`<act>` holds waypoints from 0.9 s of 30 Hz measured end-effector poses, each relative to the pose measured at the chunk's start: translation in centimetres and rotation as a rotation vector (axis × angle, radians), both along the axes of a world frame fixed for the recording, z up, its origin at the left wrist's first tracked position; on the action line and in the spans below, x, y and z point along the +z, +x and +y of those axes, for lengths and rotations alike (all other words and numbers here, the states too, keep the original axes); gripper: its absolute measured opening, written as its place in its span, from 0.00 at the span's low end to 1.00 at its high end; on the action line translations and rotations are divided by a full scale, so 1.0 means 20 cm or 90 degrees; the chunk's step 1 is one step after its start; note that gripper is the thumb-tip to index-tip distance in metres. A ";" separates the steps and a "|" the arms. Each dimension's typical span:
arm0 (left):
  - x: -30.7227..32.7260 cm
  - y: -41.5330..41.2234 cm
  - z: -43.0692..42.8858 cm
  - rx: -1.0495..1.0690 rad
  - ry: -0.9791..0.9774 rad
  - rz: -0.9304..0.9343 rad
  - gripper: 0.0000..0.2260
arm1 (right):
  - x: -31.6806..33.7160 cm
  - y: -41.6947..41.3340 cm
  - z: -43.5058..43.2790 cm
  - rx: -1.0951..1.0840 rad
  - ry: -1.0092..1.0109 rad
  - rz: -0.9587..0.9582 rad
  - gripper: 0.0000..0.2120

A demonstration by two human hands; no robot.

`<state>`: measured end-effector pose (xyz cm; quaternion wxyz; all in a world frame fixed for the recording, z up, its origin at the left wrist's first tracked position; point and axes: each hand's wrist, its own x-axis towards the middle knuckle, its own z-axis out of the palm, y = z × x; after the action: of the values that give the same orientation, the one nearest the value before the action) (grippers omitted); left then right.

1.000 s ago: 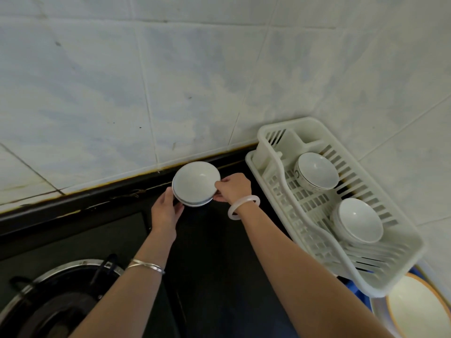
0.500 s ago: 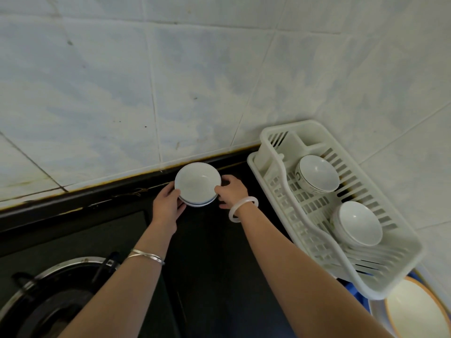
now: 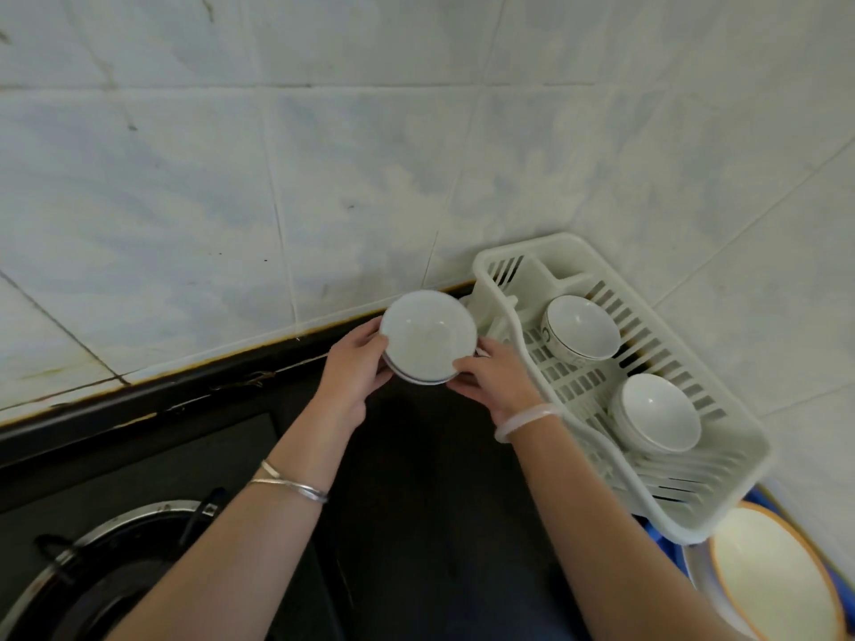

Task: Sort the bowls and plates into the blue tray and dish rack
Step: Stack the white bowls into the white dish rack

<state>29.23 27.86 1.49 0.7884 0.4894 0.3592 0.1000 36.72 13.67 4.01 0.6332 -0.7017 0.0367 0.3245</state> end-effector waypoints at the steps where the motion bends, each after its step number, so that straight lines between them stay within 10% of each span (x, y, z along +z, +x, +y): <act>1: 0.05 0.03 -0.04 -0.022 0.002 -0.008 0.15 | 0.05 0.02 -0.06 -0.017 0.001 -0.005 0.19; 27: 0.10 0.86 -0.76 -0.614 0.317 0.199 0.19 | -0.15 0.27 -0.90 -0.277 0.010 0.111 0.10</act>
<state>46.43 12.73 3.58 0.5426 0.7786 0.1729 -0.2637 42.10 -4.30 1.07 0.6881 -0.6416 0.2391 0.2403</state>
